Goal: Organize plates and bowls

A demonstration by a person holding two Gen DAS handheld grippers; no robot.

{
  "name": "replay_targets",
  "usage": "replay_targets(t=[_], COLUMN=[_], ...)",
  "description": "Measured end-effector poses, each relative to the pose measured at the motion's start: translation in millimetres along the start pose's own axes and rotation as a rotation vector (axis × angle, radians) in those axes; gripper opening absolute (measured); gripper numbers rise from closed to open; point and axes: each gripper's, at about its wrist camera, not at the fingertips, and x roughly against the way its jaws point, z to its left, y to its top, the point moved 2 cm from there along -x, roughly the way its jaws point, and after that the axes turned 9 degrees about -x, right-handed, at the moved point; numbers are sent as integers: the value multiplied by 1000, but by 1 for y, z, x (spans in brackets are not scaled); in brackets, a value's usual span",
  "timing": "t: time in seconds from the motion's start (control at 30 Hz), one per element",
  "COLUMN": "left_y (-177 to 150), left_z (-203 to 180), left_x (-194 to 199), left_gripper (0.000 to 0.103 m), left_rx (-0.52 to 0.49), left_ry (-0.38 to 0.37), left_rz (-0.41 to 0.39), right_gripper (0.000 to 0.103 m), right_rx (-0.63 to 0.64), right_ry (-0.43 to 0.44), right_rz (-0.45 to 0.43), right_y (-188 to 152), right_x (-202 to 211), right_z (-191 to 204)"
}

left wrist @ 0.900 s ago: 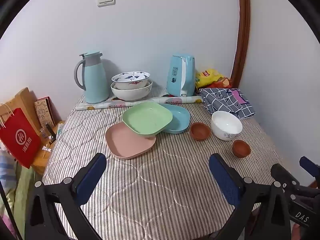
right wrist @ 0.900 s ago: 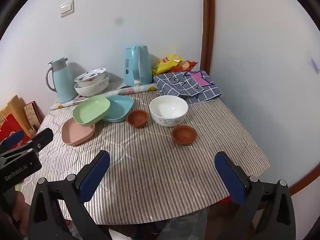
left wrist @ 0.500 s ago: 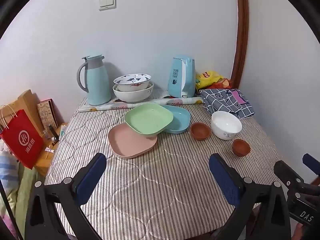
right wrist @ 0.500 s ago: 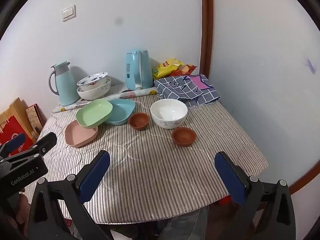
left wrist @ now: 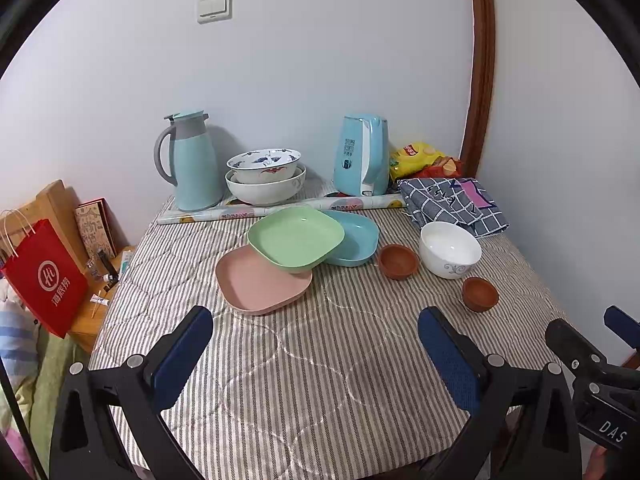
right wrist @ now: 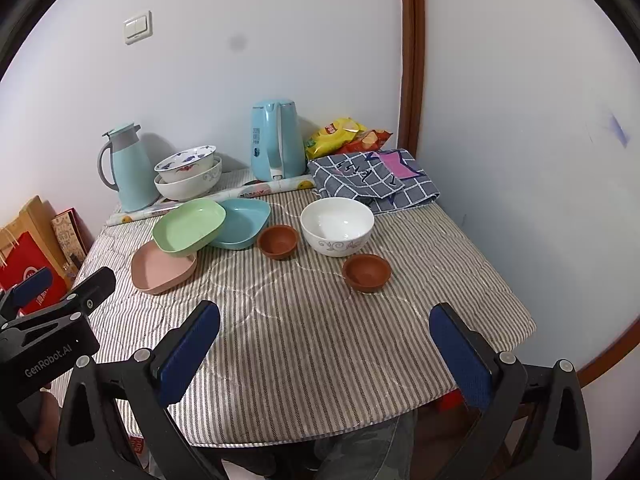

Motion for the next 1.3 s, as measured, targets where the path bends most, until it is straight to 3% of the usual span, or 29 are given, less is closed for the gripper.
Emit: replay_targets(t=[1.3], left_y=[3], left_z=[-1], left_x=[9], left_gripper=[103], left_rx=[-12], left_ry=[8], left_rz=[-17], right_gripper=[103], right_rx=[-19], right_ry=[-6], right_rz=[-16], right_y=[1], right_x=[8], right_z=[-3])
